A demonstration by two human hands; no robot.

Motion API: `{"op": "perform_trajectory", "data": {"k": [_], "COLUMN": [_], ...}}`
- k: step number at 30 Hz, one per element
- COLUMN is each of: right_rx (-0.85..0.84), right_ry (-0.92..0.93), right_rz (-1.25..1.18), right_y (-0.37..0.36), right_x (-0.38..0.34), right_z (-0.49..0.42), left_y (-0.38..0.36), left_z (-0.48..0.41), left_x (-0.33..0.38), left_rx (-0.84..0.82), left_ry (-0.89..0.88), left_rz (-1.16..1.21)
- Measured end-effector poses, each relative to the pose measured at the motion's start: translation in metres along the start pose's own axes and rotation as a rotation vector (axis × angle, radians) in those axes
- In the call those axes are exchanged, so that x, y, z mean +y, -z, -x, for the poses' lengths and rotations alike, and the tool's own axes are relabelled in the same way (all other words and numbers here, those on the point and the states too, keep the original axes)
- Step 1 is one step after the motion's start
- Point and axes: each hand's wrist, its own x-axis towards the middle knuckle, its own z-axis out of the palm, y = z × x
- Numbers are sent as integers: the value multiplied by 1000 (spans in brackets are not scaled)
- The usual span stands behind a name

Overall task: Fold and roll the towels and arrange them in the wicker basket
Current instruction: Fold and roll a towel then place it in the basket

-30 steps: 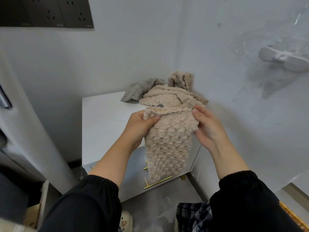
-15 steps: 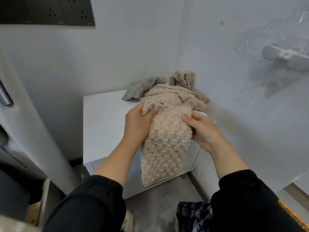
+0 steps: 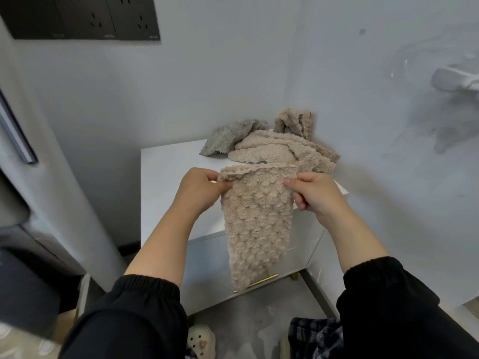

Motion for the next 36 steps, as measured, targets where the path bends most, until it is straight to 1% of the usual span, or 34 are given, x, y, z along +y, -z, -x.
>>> {"op": "perform_trajectory", "data": {"k": [4,8,12,15,17,21,25,28,32,34,36], "right_rx": [-112,-118,-140,-129,-127,-60,-42,-25,3,1,-37], "right_ry": [-104,-148,-213,-203,-164,-79,-50,15,88,94,74], "right_rz": [-232,-329,-475,-486,-424,-62,165,356,538,588,600], "right_y": [-10,-19,-26,-27,-28,-29,-31,-33,-37,-37,-35], "right_x": [-10,-17,-16,-11,-7,1,9,15,21,22,22], "right_z": [-6,-20,-37,-44,-43,-40,-38,-37,-38,-39,-40], "left_y": [-2,-1,2,2,1,1,-1,-5,-13,-16,-17], "left_z": [-2,-13,-22,-30,-33,-32,-31,-30,-33,-36,-37], "left_x": [3,4,5,-2,-10,-19,-24,-24,-30,-34,-34], "left_rx": [-25,54,52,100,102,13,-22,-43,8,8,-11], "left_ry": [59,45,117,139,131,100,57,39,27,15,-7], "left_rz": [249,378,576,499,409,203,-71,-183,-258,-326,-394]}}
